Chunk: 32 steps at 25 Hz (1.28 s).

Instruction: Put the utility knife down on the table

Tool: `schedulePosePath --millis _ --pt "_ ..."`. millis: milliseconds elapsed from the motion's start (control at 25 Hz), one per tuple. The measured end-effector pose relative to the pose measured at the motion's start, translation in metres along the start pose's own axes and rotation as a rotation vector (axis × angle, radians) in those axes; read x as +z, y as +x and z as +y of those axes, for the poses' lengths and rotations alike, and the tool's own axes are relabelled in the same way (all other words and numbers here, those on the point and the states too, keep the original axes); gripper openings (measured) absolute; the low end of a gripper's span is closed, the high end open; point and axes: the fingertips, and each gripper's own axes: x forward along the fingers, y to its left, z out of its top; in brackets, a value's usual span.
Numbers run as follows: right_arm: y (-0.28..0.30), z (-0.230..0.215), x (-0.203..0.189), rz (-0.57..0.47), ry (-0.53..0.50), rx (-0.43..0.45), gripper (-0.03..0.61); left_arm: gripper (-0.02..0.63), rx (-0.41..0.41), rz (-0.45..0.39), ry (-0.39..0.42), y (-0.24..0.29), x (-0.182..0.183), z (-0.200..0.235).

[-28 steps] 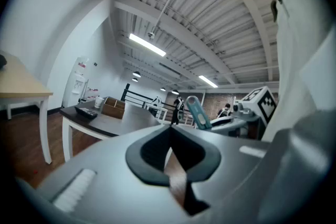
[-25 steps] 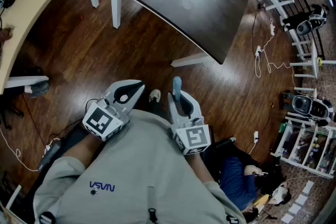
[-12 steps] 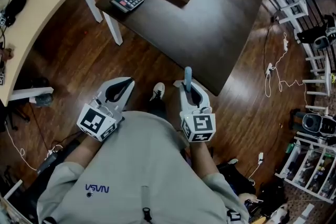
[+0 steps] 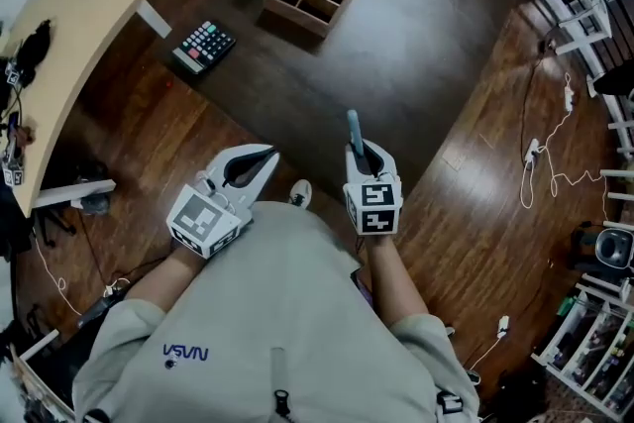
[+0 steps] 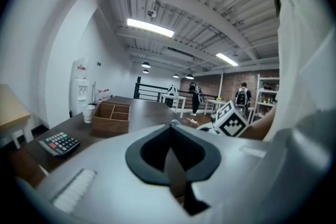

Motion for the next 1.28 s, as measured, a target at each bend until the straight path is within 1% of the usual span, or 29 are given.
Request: schedulePosePath --millis 80,160,280,480,680,880,1040,1280 --pt "0.014 -0.010 -0.009 0.039 -0.014 0.005 0.069 0.002 0.000 0.020 -0.002 0.011 -0.001 0.005" --pt "0.027 -0.018 -0.015 0.065 -0.023 0.007 0.069 0.002 0.003 0.047 -0.025 0.021 -0.006 0.011" --pt "0.042 -0.024 -0.024 0.122 -0.013 0.023 0.069 0.002 0.003 0.086 -0.049 0.028 -0.013 0.017" --pt "0.060 -0.033 -0.042 0.211 0.015 0.015 0.070 0.002 -0.011 0.086 -0.061 0.043 -0.008 0.023" --pt "0.071 -0.032 -0.057 0.300 0.036 0.008 0.069 0.002 -0.081 0.100 -0.061 0.066 -0.007 0.031" --pt "0.069 -0.032 -0.061 0.347 0.066 -0.009 0.069 0.002 -0.155 0.108 -0.056 0.087 -0.005 0.039" --pt "0.067 -0.034 -0.062 0.392 0.083 -0.017 0.071 0.002 -0.195 0.143 -0.068 0.105 -0.019 0.049" --pt "0.063 -0.037 -0.064 0.448 0.089 -0.035 0.070 0.002 -0.249 0.197 -0.111 0.133 -0.043 0.054"
